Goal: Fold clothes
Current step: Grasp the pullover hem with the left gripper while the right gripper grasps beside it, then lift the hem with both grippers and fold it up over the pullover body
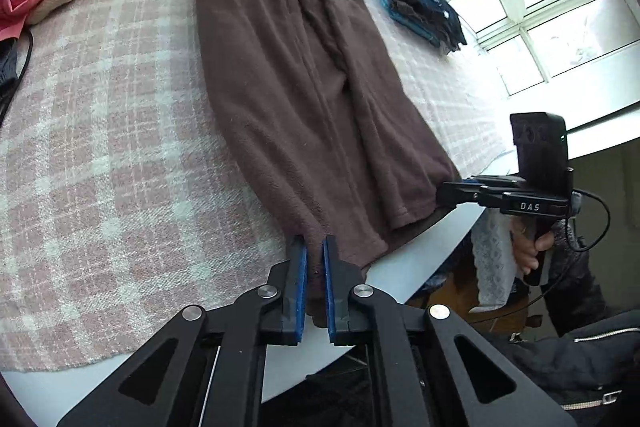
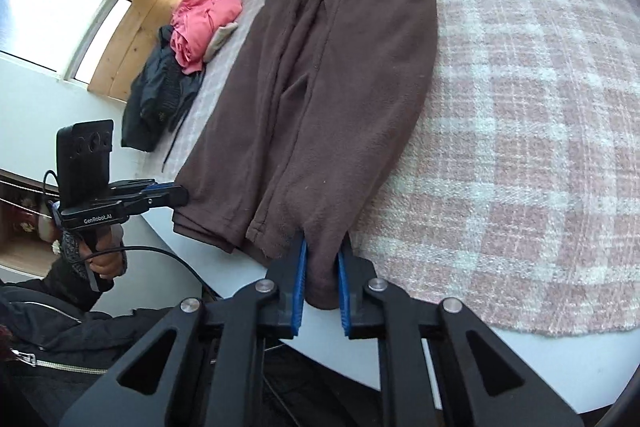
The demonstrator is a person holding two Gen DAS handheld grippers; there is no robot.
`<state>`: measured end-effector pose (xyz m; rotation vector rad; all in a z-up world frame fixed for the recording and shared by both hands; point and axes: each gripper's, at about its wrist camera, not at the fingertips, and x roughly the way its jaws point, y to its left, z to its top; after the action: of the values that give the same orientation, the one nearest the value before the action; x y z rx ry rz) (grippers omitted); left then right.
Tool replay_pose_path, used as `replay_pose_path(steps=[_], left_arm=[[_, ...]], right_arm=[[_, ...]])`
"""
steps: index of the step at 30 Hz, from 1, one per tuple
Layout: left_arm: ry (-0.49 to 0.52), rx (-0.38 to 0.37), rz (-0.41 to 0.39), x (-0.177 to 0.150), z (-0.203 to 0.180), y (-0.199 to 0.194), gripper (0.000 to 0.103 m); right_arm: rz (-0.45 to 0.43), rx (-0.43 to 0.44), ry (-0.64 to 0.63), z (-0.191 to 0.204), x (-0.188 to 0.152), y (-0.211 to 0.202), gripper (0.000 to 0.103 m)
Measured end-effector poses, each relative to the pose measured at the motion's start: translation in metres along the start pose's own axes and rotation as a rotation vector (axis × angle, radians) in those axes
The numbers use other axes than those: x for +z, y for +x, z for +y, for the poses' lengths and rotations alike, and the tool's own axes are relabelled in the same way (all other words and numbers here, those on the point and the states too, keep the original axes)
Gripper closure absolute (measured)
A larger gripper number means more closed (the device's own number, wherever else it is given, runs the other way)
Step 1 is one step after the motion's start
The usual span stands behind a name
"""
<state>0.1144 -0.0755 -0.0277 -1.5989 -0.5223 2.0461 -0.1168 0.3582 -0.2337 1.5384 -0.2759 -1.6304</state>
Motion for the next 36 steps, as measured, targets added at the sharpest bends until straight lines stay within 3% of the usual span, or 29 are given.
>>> replay_pose_path(steps=[8, 13, 17, 25, 28, 33, 36], left_arm=[[-0.004, -0.132, -0.127, 0.06, -0.012, -0.047, 0.097], [-0.075, -0.167, -0.216, 0.116, 0.017, -0.066, 0.096], [-0.134, -0.142, -0.26, 0.156, 0.042, -0.057, 0.096], [-0.173, -0.069, -0.136, 0.223, 0.088, 0.02, 0.095], [-0.216, -0.037, -0.07, 0.242, 0.106, 0.047, 0.091], [-0.242, -0.045, -0.024, 0.26, 0.119, 0.057, 0.09], [-0.216, 0.002, -0.085, 0.265, 0.116, 0.037, 0.074]], right_arm=[[-0.122, 0.181, 0.057, 0.022, 0.059, -0.05, 0.09], [-0.19, 0.253, 0.14, 0.01, 0.118, -0.063, 0.09], [-0.199, 0.264, 0.209, -0.015, 0.162, -0.062, 0.09], [-0.058, 0.189, 0.352, -0.07, 0.226, -0.015, 0.085], [-0.002, 0.173, 0.455, -0.094, 0.24, -0.003, 0.077], [-0.024, 0.25, 0.527, -0.115, 0.255, -0.011, 0.069], [-0.086, 0.202, 0.447, -0.107, 0.263, -0.032, 0.068]])
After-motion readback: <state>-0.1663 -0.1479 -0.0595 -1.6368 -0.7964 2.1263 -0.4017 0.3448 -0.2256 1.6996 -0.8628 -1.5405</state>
